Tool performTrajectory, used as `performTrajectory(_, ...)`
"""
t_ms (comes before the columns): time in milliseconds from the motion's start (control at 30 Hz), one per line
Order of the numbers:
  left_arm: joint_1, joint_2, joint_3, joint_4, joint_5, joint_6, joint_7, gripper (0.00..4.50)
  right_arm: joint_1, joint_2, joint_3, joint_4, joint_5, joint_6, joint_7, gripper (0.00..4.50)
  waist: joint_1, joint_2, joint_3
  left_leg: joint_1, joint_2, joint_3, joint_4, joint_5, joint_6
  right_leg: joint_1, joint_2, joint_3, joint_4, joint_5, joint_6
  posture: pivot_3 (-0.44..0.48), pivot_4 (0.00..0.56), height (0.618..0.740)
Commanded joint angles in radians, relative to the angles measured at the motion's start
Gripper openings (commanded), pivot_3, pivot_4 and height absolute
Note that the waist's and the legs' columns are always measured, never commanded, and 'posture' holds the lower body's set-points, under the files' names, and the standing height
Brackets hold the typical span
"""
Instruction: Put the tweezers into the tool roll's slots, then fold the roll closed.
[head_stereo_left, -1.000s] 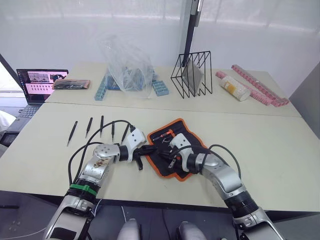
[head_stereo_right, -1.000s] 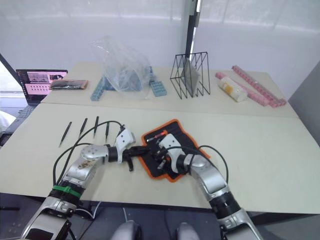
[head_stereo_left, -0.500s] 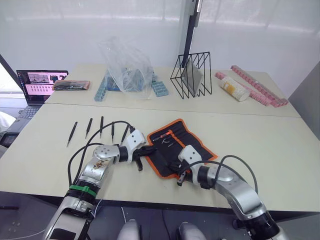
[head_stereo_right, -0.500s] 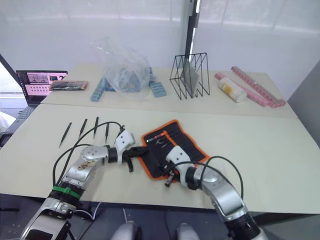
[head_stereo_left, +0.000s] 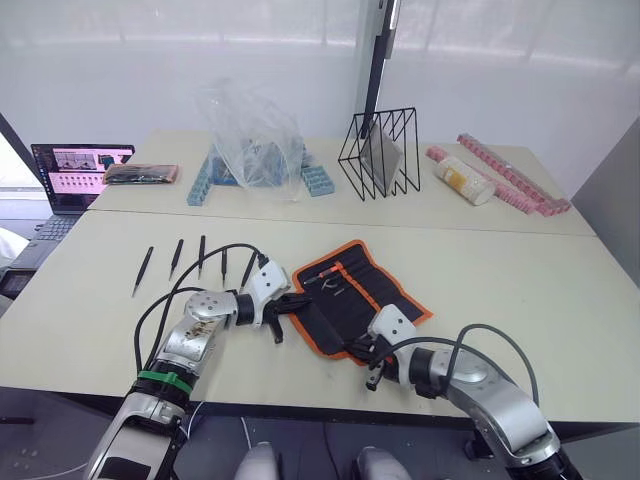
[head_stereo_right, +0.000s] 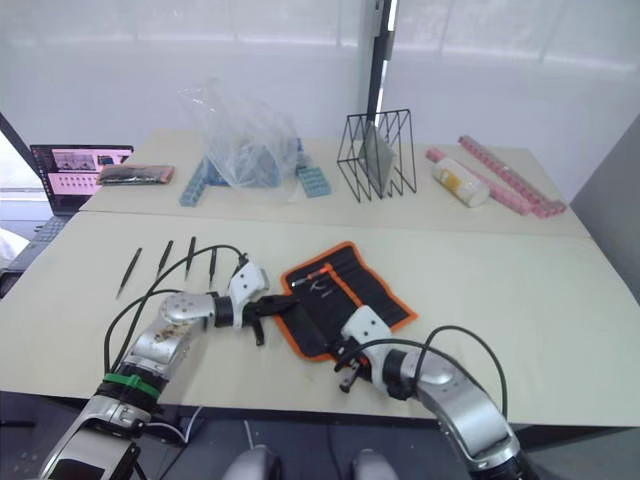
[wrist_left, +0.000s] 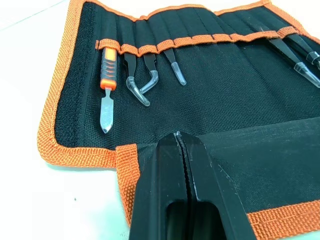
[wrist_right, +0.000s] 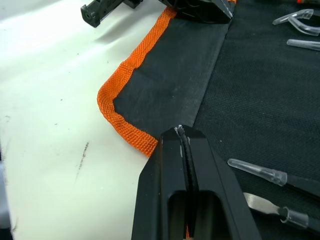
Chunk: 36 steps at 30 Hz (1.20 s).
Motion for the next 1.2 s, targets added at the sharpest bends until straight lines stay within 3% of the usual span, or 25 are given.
performTrajectory(33, 0.021, 0.043, 0.095, -0.093, -0.1, 0.067, -0.039, 0.03, -0.05, -0.001, -0.156, -0.026, 0.107, -0.02, 0.024, 0.0, -0.005, 0.0, 0.001, -0.001, 0.0, 0.0, -0.001, 0.0, 0.0, -0.001, 0.0, 0.0, 0.0, 0.0, 0.0, 0.0, 0.15, 0.689)
performTrajectory(133, 0.039, 0.097, 0.233, -0.208, -0.247, 0.181, -0.052, 0.03, -0.091, -0.025, -0.295, 0.031, 0.172, -0.029, 0.034, 0.0, -0.002, -0.002, 0.007, -0.001, 0.0, 0.0, -0.003, 0.0, 0.0, -0.002, 0.0, 0.0, 0.0, 0.0, 0.0, 0.0, 0.15, 0.689)
performTrajectory(300, 0.142, 0.216, 0.397, -0.288, -0.315, 0.269, -0.015, 0.03, -0.099, -0.067, -0.433, 0.154, 0.175, -0.088, 0.029, 0.0, 0.001, -0.001, 0.008, -0.001, -0.001, 0.0, -0.007, 0.0, 0.0, -0.002, -0.002, 0.0, -0.003, 0.0, 0.0, 0.0, 0.15, 0.689)
performTrajectory(367, 0.207, 0.265, 0.479, -0.286, -0.313, 0.267, 0.008, 0.0, -0.089, -0.086, -0.478, 0.206, 0.162, -0.119, 0.025, 0.55, 0.001, 0.0, 0.009, -0.001, -0.002, 0.001, -0.008, 0.0, 0.0, -0.002, -0.003, 0.0, -0.003, 0.0, 0.0, 0.0, 0.15, 0.689)
performTrajectory(433, 0.335, 0.332, 0.641, -0.247, -0.295, 0.235, 0.037, 0.0, -0.07, -0.114, -0.559, 0.31, 0.15, -0.182, 0.027, 1.18, -0.004, -0.001, 0.011, -0.001, -0.001, 0.001, -0.008, 0.0, 0.0, -0.002, -0.003, 0.0, -0.003, 0.0, 0.0, 0.0, 0.15, 0.689)
performTrajectory(467, 0.388, 0.352, 0.702, -0.231, -0.29, 0.221, 0.048, 0.54, -0.06, -0.123, -0.585, 0.35, 0.149, -0.211, 0.031, 1.51, -0.008, -0.002, 0.012, -0.001, -0.001, 0.002, -0.008, 0.0, 0.0, -0.003, -0.003, 0.0, -0.003, 0.0, 0.0, 0.0, 0.15, 0.689)
performTrajectory(633, 0.609, 0.383, 0.931, -0.158, -0.3, 0.166, 0.068, 2.11, 0.038, -0.149, -0.653, 0.469, 0.137, -0.347, 0.079, 3.24, -0.002, -0.001, 0.016, 0.001, -0.001, 0.003, -0.01, 0.0, 0.0, -0.002, -0.005, 0.0, -0.003, -0.001, -0.001, 0.0, 0.15, 0.689)
performTrajectory(767, 0.701, 0.365, 1.014, -0.141, -0.31, 0.141, 0.082, 3.42, 0.12, -0.167, -0.709, 0.482, 0.147, -0.402, 0.105, 4.5, 0.005, -0.001, 0.017, 0.001, -0.001, 0.005, -0.008, 0.0, 0.0, -0.002, -0.006, 0.0, -0.003, -0.002, -0.001, 0.0, 0.15, 0.689)
performTrajectory(867, 0.751, 0.339, 1.055, -0.14, -0.316, 0.126, 0.098, 4.37, 0.182, -0.156, -0.768, 0.537, 0.155, -0.445, 0.101, 4.5, 0.004, -0.001, 0.017, 0.002, -0.001, 0.006, -0.008, 0.0, -0.001, -0.002, -0.006, 0.0, -0.004, -0.003, -0.001, 0.0, 0.15, 0.689)
performTrajectory(900, 0.76, 0.333, 1.062, -0.142, -0.318, 0.123, 0.103, 4.48, 0.192, -0.154, -0.777, 0.546, 0.158, -0.449, 0.098, 4.5, 0.003, -0.001, 0.017, 0.002, -0.001, 0.006, -0.008, 0.0, -0.001, -0.001, -0.006, 0.0, -0.004, -0.003, -0.001, 0.0, 0.15, 0.689)
performTrajectory(1200, 0.79, 0.319, 1.073, -0.176, -0.336, 0.127, 0.123, 4.48, 0.161, -0.145, -0.745, 0.552, 0.154, -0.438, 0.08, 4.5, -0.011, -0.001, 0.017, 0.003, 0.001, 0.008, -0.008, 0.0, -0.001, -0.002, -0.005, 0.001, -0.003, -0.004, -0.003, 0.0, 0.15, 0.689)
